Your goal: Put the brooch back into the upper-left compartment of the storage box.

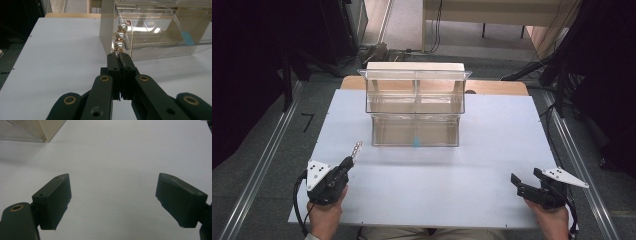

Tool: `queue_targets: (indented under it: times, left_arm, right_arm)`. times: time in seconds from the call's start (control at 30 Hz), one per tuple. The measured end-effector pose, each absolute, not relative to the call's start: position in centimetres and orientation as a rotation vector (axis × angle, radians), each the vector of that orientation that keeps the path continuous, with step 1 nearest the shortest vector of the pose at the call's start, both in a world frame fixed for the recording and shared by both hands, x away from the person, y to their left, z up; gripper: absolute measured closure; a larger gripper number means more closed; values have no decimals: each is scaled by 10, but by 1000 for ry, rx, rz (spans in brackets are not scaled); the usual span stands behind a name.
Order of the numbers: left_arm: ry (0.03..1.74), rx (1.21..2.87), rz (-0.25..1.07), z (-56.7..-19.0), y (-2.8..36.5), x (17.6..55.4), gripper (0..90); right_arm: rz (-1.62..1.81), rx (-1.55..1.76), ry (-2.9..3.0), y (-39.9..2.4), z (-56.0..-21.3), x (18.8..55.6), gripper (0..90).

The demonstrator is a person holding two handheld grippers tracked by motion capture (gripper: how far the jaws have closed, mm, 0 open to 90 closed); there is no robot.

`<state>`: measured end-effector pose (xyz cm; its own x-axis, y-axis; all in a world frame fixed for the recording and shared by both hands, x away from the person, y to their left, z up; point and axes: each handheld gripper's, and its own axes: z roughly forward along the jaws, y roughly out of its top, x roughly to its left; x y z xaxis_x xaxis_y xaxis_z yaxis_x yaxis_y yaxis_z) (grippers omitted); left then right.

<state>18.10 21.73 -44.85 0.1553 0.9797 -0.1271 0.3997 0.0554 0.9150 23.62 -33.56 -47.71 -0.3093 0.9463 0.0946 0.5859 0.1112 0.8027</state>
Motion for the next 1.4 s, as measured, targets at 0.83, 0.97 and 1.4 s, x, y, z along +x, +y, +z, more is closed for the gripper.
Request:
queue_targets:
  times: [0.83, 0.97, 1.4]
  left_arm:
    - [1348, 1433, 791, -427, 208, 197, 875]
    - [1339, 1424, 793, -424, 207, 199, 875]
    - [1313, 1425, 793, -419, 200, 204, 875]
  right_arm:
    - [1074, 1487, 1949, -336, -477, 236, 115]
    - [1073, 1485, 1945, -336, -477, 236, 115]
    - [1076, 1490, 1945, -336, -477, 236, 115]
